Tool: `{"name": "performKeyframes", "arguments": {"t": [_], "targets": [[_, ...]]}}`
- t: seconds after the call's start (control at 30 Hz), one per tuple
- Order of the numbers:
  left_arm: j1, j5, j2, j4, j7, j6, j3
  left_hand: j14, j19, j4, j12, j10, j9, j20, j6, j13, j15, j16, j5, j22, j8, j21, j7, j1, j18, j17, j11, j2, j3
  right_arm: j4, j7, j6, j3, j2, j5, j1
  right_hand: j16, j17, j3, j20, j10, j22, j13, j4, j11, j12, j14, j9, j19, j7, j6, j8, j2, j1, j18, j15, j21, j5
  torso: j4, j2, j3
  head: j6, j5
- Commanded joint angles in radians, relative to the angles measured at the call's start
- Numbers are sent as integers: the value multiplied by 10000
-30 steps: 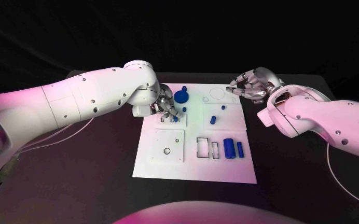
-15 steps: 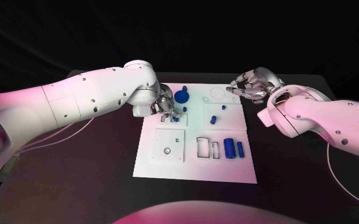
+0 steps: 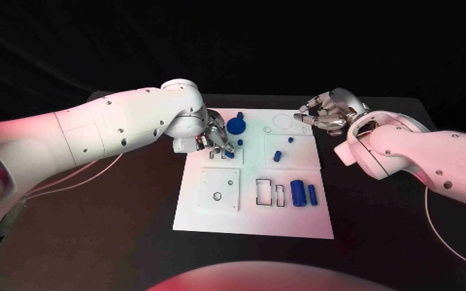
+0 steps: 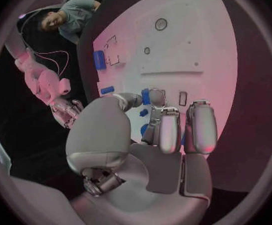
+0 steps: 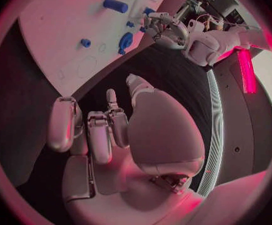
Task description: Assemble the parts on the task board
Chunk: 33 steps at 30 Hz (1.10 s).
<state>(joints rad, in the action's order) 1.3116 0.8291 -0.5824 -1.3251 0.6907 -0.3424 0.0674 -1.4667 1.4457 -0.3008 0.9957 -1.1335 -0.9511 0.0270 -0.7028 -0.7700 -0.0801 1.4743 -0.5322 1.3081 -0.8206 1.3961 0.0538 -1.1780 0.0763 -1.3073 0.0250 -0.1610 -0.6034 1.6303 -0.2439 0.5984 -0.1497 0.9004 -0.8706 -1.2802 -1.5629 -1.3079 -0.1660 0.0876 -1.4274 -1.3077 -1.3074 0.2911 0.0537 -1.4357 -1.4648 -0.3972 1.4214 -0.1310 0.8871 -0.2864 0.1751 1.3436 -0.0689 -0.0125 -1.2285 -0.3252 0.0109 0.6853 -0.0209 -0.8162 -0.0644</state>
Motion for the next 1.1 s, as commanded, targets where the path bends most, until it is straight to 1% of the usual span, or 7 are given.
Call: {"name": "performKeyframes", "arguments": {"t": [0.03,0.13,0.23,0.47,0.57,0.73,1.1], "targets": [[1,-321,-25,-26,-86,239,-4,-814,67,1148,75,-66,-8,3,7,-34,-41,46,-108,509,-76,68,-60,178,-205,-1774,-1,-9,-1087,0,-10,-150,0,-9,-91,10,40,-2301,-71,-17,24,-444,-780,-9,-37,26,-979,-9,-53,9,-23,-37,32,-98,-126,-73,52,-51,2,-1,-2,9,-6],[-1,-366,-75,-44,-117,384,-4,-820,101,1316,129,-128,-25,-5,-19,-85,-50,63,-233,576,-122,112,-71,273,-220,-1791,12,-33,-1186,-3,-6,-150,0,-10,-84,12,40,-2301,-71,-17,24,-444,-780,-9,-37,26,-979,-9,-53,9,-23,-37,32,-98,-126,-73,52,-51,2,-1,0,15,-12],[-3,-387,-148,-83,-154,557,-4,-829,131,1462,183,-193,-40,-15,-52,-138,-62,89,-273,636,-164,155,-85,315,-233,-1816,26,-61,-1256,-6,0,-150,0,-11,-77,15,40,-2301,-71,-17,24,-444,-780,-9,-37,26,-979,-9,-53,9,-23,-37,32,-98,-126,-73,52,-51,-1,-1,1,21,-22],[-31,-216,-397,-283,-338,1116,6,-844,191,1971,327,-419,-84,-46,-152,-289,-93,130,-398,776,-284,249,-107,319,-263,-1853,63,-192,-1470,-8,5,-144,0,7,-71,20,46,-2287,-82,-19,25,-438,-776,-7,-40,29,-976,-22,-56,13,-20,-48,18,-132,-129,-76,67,-56,-20,-6,1,5,-34],[-58,-98,-510,-396,-426,1339,13,-847,213,2099,371,-506,-88,-52,-204,-338,-97,139,-436,825,-312,283,-104,296,-274,-1860,65,-211,-1540,-5,9,-139,0,18,-70,21,46,-2287,-82,-19,25,-438,-776,-7,-40,29,-976,-22,-56,13,-20,-48,18,-132,-129,-76,67,-56,-18,-7,1,10,-37],[-141,143,-762,-680,-620,1821,23,-870,230,2271,437,-633,-72,-55,-305,-418,-96,226,-521,871,-331,313,-94,265,-284,-1940,59,-248,-1645,-3,19,-121,0,39,-69,24,47,-2284,-89,-20,28,-434,-771,-2,-41,33,-975,-29,-58,13,-19,-53,4,-159,-130,-77,76,-63,-15,-13,5,0,-40],[-342,1082,-1058,-1191,-909,2325,39,-865,258,2402,571,-826,-24,-60,-479,-579,-104,199,-625,941,-329,363,-78,261,-297,-1912,75,-261,-1760,-8,32,-110,0,53,-69,42,49,-2280,-103,-22,22,-428,-777,3,-43,28,-975,-40,-60,15,-22,-60,-21,-208,-133,-79,91,-88,-17,-18,1,18,-39]]}}
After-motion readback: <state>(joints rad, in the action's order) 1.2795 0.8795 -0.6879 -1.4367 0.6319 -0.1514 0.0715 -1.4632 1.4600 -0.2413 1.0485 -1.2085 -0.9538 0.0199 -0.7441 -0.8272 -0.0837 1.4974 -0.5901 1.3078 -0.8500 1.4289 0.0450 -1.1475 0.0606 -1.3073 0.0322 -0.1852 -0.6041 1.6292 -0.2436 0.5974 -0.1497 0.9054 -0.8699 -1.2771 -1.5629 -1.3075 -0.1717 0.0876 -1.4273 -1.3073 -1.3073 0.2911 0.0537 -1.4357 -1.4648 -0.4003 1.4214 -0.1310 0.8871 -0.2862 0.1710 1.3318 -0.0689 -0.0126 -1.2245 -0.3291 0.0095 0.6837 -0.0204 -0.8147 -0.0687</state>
